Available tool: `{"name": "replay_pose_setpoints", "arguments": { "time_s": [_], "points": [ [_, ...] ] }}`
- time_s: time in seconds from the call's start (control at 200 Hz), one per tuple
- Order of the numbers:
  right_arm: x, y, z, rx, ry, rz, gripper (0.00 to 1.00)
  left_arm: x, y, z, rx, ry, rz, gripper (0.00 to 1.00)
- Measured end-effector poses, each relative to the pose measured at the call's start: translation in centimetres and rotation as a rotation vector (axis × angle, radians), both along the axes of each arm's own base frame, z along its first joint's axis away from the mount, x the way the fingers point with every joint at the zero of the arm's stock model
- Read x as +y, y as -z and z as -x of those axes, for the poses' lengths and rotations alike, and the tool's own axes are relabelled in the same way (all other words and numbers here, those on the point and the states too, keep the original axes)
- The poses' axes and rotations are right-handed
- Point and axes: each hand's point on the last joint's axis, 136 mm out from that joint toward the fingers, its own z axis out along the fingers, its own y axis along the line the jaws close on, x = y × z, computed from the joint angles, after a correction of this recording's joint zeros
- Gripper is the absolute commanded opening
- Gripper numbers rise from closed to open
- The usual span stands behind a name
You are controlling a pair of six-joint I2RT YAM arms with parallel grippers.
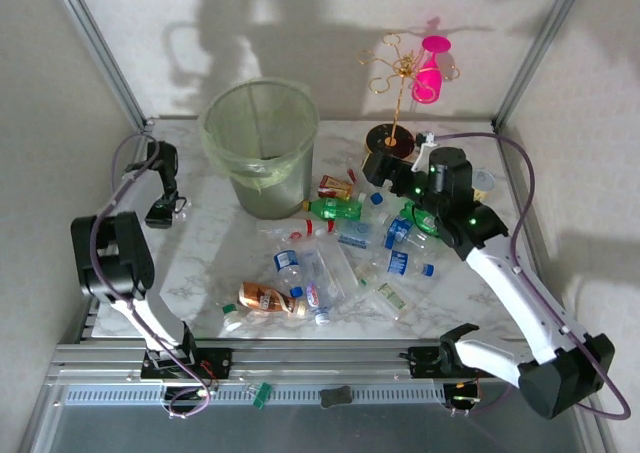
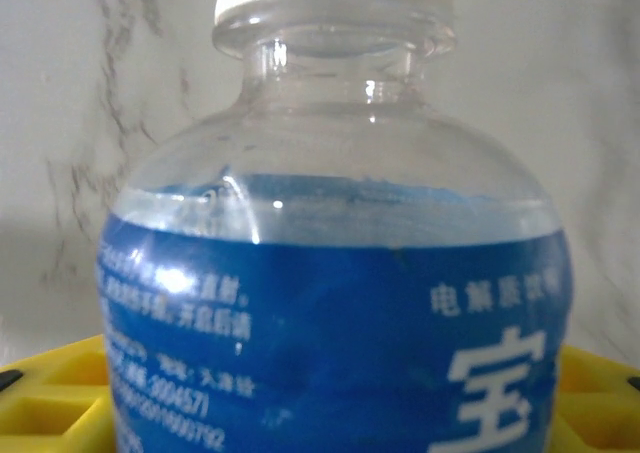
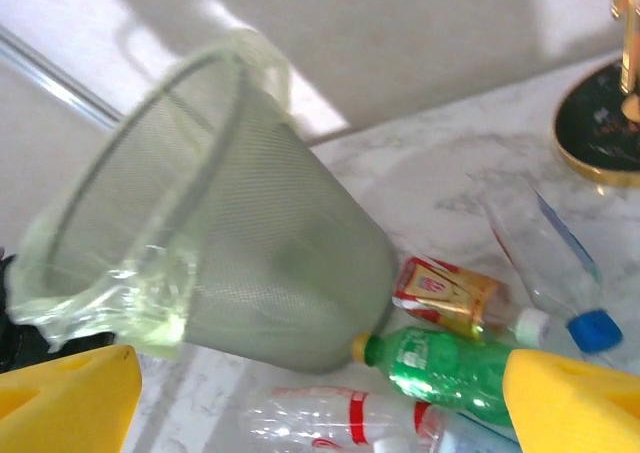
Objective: Put the plastic bottles in the bin
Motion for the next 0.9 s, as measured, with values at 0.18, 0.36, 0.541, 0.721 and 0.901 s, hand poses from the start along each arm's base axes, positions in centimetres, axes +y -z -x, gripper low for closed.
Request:
{"name": "replay_pose_setpoints", "arguments": {
  "time_s": [0.18, 0.36, 0.541, 0.721, 0.901],
  "points": [
    [-0.9, -0.6, 1.3, -0.051, 0.011, -0.012, 0.95, -3.4, -8.7, 1.1, -0.221, 0.149, -0.086, 0.43],
    [-2.1, -0.7, 1.9, -0.068, 0.057, -0.006, 0.94, -5.6, -17.0, 4.3, -0.441, 0.293, -0.232, 0.38],
    [-1.8, -0.8, 2.6, -0.082, 0.027, -0.022, 0.94, -8.3, -25.5, 6.3, -0.672, 0.500, -0.408, 0.38],
    [-2.0, -1.5, 3.0, -0.109, 0.025, -0.033, 0.94, -12.6, -30.9, 4.5, -0.768, 0.779, -0.542, 0.38],
    [-2.0, -1.8, 3.1, -0.124, 0.020, -0.032, 0.94, -19.7, -33.7, -1.8, -0.751, 1.102, -0.599, 0.38]
  ]
}}
